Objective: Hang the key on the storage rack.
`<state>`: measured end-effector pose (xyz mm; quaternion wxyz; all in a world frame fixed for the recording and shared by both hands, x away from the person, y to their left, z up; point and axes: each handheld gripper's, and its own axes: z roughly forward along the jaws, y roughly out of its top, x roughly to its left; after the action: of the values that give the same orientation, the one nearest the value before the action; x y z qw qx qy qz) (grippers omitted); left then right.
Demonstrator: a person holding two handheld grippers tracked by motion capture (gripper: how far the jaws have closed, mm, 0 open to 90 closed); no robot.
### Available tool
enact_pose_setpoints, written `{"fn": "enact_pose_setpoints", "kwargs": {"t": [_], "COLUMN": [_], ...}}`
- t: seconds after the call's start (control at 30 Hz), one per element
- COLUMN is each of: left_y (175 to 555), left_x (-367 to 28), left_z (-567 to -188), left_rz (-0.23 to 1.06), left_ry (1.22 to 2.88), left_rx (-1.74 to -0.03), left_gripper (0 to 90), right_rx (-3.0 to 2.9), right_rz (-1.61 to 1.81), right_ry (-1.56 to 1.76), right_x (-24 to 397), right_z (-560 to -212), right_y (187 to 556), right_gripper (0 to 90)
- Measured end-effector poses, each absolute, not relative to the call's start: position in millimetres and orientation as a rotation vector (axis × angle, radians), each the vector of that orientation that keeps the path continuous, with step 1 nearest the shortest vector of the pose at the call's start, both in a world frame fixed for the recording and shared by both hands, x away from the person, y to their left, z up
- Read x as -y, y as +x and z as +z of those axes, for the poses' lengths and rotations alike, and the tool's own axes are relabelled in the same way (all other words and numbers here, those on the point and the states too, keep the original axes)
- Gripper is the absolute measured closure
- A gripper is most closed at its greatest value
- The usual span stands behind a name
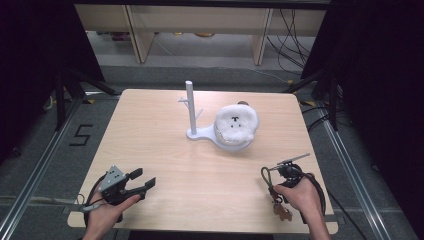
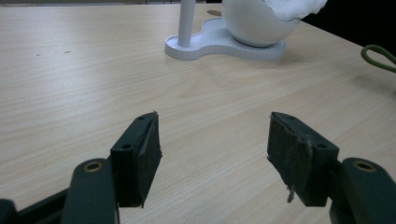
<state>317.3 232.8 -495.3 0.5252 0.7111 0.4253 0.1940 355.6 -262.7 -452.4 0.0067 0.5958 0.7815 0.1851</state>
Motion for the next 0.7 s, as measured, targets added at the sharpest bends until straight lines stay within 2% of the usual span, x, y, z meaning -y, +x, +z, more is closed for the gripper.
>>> {"fn": "enact_pose_setpoints", "kwargs": {"t": [0.2, 0.43, 0.7], "left_y": [317.2, 317.1, 316.7], "left_x": [-233.0, -232.9, -232.9], "left_z": [-495.2, -495.3, -495.4], "left_rz": [0.465, 0.463, 0.462], "left_ry": [1.702, 1.701, 1.701], "left_rx": [-1.018, -1.016, -1.016], "left_gripper": [34.1, 34.2, 34.2], "right_rx": [-2.421, -2.428, -2.384], "right_rz": [0.724, 0.864, 0.917], "right_ry": [1.839, 1.621, 1.621], "right_x": [256.4, 257.8, 252.8], "right_z": [-444.3, -440.6, -433.2], "right_y": [352.7, 355.2, 354.7], "right_gripper": [79.5, 79.5, 79.5]}}
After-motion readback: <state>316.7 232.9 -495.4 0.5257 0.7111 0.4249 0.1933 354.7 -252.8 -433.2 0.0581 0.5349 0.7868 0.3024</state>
